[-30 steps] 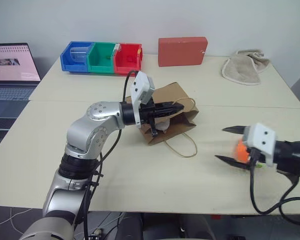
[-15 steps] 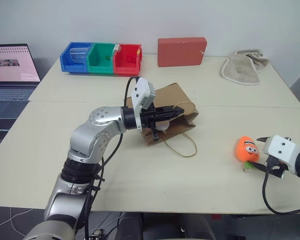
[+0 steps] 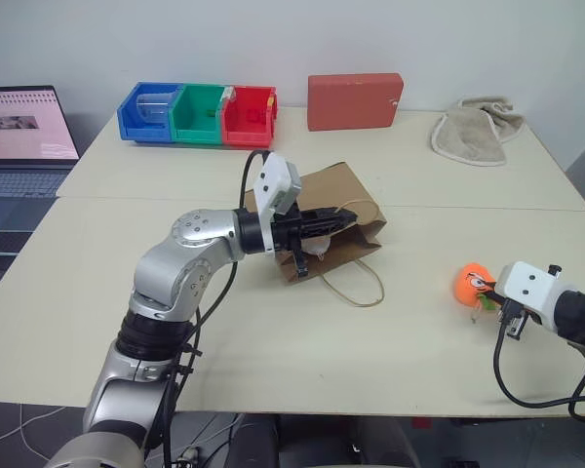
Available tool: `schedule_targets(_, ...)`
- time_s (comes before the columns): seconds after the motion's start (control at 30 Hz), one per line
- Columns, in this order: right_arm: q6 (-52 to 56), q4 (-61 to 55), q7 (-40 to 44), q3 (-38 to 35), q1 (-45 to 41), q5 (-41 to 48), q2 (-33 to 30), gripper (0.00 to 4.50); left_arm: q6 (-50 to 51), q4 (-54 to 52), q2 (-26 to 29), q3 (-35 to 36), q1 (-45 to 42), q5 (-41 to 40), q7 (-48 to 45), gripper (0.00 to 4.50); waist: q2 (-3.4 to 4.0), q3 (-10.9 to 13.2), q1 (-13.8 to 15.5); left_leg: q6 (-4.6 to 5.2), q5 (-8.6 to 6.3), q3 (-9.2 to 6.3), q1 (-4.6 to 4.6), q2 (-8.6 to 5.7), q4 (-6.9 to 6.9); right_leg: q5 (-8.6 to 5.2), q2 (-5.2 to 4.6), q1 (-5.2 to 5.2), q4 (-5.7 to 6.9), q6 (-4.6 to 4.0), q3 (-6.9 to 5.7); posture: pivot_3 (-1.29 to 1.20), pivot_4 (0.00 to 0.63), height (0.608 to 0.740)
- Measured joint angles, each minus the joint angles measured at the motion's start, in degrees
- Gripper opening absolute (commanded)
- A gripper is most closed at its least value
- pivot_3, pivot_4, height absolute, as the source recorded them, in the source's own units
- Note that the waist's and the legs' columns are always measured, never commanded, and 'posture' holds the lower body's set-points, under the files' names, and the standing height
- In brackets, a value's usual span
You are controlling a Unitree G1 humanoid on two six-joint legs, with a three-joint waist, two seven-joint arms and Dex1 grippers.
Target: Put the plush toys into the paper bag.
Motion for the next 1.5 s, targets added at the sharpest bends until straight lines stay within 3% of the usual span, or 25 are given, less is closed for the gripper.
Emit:
schedule_targets(0.2, 8.8, -14.9, 7.4, 1.4, -9.3, 12.4, -2.6, 0.02, 0.8, 0.4, 1.2, 1.1, -1.9, -0.6, -1.4, 0.0, 0.02, 0.0, -0.2, 0.0, 0.0, -0.04, 0.01, 0.02, -0.01, 0.01, 0.01, 0.01, 0.0, 0.01, -0.05, 0.0, 0.15, 0.74)
schedule_targets(0.3, 11.5, -19.1, 6.9, 7.3, -18.2, 14.1, 0.3, 0.02, 1.0, 1.1, 1.8, 1.6, -2.7, -1.2, -2.1, 0.0, -0.02, 0.0, 0.0, 0.0, 0.0, -0.05, -0.02, 0.03, -0.01, 0.0, 0.01, 0.0, -0.03, 0.01, -0.08, 0.0, 0.15, 0.74)
schedule_targets(0.47, 9.7, -17.2, 2.7, 22.8, -26.7, 6.2, 9.9, 0.02, 1.4, 2.1, 2.0, 2.3, -4.5, -2.1, -2.7, 0.0, -0.01, 0.0, 0.3, -0.01, 0.0, -0.13, -0.14, 0.0, -0.05, 0.03, 0.0, -0.1, -0.03, 0.05, -0.14, 0.0, 0.15, 0.74)
schedule_targets(0.6, 8.7, -10.6, -1.8, 29.6, -31.3, -1.9, 16.1, 0.02, 2.3, 2.0, 2.4, 3.9, -4.6, -3.8, -2.9, 0.0, -0.02, 0.0, 0.1, -0.03, 0.0, -0.07, -0.23, -0.03, -0.05, 0.18, -0.02, -0.24, 0.0, 0.29, -0.07, 0.0, 0.15, 0.74)
schedule_targets(1.0, 5.8, 1.2, -12.5, 35.2, -38.2, -19.6, 23.6, 0.02, 3.8, 1.8, 3.6, 4.8, -4.6, -5.8, -3.8, 0.0, -0.02, 0.0, 0.1, -0.03, 0.0, -0.14, -0.21, 0.01, -0.12, 0.16, 0.02, -0.28, 0.06, 0.25, -0.14, 0.0, 0.15, 0.74)
schedule_targets(1.33, 3.9, 9.3, -16.2, 37.5, -39.6, -28.3, 27.6, 0.02, 4.7, 1.8, 3.6, 4.8, -4.6, -6.8, -3.9, 0.0, -0.02, 0.0, 0.0, -0.03, 0.0, -0.14, -0.21, 0.01, -0.14, 0.16, 0.02, -0.28, 0.06, 0.25, -0.14, 0.0, 0.15, 0.74)
schedule_targets(1.5, 4.2, 9.0, -16.1, 37.0, -38.3, -28.1, 29.6, 1.41, 4.7, 1.8, 3.6, 4.8, -4.6, -6.8, -3.8, 0.0, -0.02, 0.0, 0.0, -0.03, 0.0, -0.15, -0.21, 0.01, -0.14, 0.16, 0.02, -0.28, 0.06, 0.25, -0.14, 0.0, 0.15, 0.74)
